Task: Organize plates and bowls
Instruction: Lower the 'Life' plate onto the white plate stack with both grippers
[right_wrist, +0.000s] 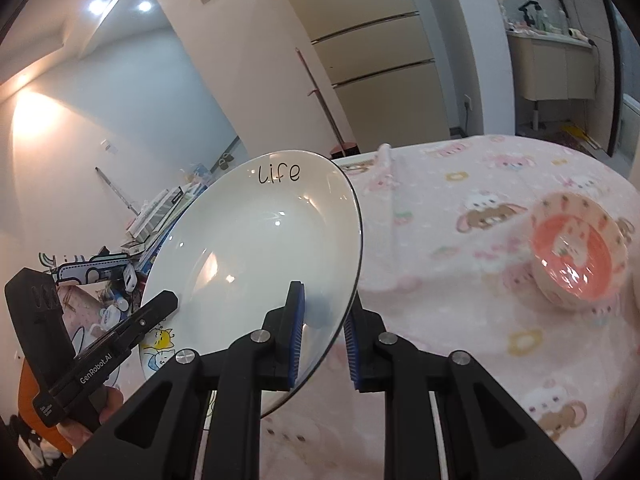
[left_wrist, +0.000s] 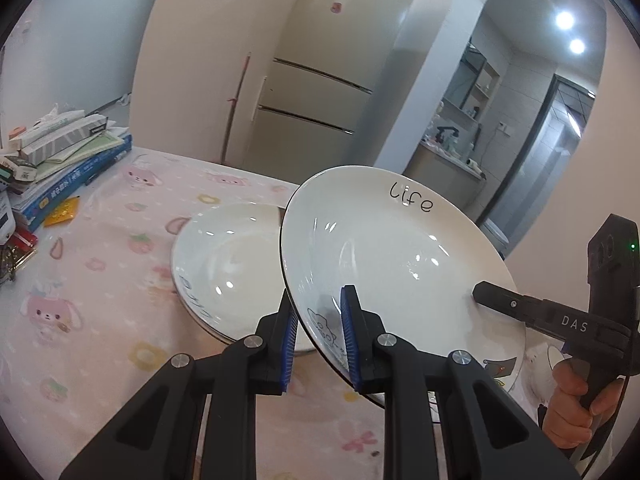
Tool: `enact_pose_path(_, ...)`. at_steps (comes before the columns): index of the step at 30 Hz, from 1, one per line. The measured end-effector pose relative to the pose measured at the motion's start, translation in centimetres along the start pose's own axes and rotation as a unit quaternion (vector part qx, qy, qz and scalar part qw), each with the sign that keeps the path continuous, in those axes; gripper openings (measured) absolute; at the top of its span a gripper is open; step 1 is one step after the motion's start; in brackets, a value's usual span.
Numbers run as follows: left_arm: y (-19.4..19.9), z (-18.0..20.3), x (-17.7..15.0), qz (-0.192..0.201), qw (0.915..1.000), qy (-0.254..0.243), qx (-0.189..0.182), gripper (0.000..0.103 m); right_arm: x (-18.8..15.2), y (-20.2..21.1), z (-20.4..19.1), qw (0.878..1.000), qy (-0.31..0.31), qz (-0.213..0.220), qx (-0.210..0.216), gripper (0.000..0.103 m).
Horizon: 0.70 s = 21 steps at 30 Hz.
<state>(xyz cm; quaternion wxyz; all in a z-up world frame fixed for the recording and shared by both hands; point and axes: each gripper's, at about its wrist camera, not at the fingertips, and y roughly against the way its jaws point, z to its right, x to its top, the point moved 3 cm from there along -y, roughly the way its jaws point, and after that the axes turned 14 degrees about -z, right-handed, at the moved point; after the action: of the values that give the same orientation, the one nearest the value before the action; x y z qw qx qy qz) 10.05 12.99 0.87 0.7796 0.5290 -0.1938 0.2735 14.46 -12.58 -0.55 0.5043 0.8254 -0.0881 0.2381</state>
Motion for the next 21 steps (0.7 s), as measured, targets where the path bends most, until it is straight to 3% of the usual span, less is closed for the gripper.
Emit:
enact_pose_path(10,-1.3,-5.8,2.0,0.015,0.9987,0.030,0.039,0.023,2.4,-5.7,-2.8,0.999,0.009,-0.037,0.025,0.018)
enact_pose_path(21,-4.5,-7.3,1.0,0.003,0.9974,0.028,0.066,0.023,2.2,-9.0,-2.2,0.998,-0.005,-0.061,0.020,0.018)
